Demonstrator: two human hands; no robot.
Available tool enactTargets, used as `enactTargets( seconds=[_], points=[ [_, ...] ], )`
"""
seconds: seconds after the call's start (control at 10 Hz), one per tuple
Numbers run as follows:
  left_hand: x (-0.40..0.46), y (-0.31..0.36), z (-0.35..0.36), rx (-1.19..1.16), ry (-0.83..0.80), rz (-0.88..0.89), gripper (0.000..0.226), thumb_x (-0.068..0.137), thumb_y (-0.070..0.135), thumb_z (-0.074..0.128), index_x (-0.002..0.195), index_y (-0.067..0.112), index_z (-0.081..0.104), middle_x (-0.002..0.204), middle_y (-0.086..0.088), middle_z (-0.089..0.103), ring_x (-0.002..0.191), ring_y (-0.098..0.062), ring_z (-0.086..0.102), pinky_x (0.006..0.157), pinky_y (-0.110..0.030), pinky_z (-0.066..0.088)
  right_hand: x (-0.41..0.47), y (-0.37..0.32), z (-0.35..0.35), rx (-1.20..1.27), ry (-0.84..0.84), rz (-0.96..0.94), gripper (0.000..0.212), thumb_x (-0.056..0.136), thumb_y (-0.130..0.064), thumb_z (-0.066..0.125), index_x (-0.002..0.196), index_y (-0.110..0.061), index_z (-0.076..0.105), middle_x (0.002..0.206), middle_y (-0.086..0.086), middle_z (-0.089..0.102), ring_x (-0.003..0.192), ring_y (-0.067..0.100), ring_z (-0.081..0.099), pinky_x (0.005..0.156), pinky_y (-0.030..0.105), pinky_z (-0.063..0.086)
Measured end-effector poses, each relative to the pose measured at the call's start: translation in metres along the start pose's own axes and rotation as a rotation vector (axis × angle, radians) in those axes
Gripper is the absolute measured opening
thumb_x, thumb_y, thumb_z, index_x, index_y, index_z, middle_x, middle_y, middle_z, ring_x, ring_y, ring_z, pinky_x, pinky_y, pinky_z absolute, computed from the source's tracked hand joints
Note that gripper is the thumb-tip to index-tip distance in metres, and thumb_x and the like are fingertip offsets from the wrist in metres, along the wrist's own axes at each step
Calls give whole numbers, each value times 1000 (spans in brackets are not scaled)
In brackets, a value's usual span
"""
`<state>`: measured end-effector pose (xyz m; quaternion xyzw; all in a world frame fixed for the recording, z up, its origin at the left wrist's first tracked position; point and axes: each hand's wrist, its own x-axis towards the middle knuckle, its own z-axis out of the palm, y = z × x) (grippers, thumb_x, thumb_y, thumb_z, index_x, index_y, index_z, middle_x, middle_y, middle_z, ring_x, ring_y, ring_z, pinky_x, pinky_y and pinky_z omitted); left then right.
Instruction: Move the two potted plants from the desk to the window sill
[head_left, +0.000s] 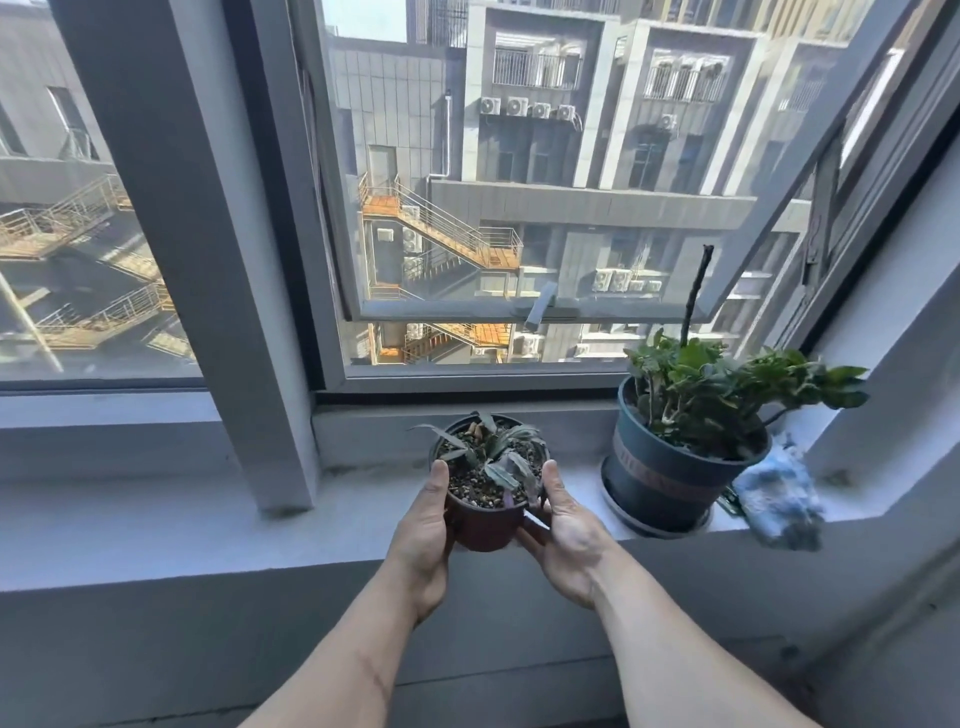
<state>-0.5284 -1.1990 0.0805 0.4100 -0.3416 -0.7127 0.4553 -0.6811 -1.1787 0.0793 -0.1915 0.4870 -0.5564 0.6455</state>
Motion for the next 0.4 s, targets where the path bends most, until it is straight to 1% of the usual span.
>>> enactTargets(
  seconds=[0.1, 0.2, 0.3, 0.4],
  points=[
    [1, 3, 2, -52, -16, 0, 42, 101, 42, 39, 105, 14, 69, 85, 1, 81, 72, -8, 76, 51, -19, 56, 4, 1, 0, 8, 21, -3, 50, 96, -48, 51, 124, -10, 68, 89, 4, 81, 74, 11, 76, 93, 34, 54],
    [-4, 9, 4, -48, -19, -1, 42, 99, 44, 41, 105, 14, 69, 92, -1, 81, 78, -8, 76, 61, -22, 57, 3, -2, 3, -45, 53, -10, 51, 97, -48, 49, 124, -10, 67, 85, 2, 81, 72, 9, 77, 84, 31, 54],
    [-6, 16, 4, -32, -15, 9, 40, 98, 48, 40, 106, 20, 67, 88, 12, 80, 79, 3, 73, 74, -21, 47, -5, -11, 9, -89, 85, -21, 54, 91, -59, 49, 124, -20, 66, 105, 0, 80, 100, 11, 73, 90, 28, 48],
    [-19, 41, 4, 34, 76, 44, 43, 93, 57, 43, 120, 28, 60, 126, 14, 66, 119, -1, 54, 103, -25, 33, -15, -29, 6, -129, 124, -86, 73, 77, -71, 58, 138, -31, 53, 153, 9, 50, 144, 20, 41, 114, 37, 34]
  ],
)
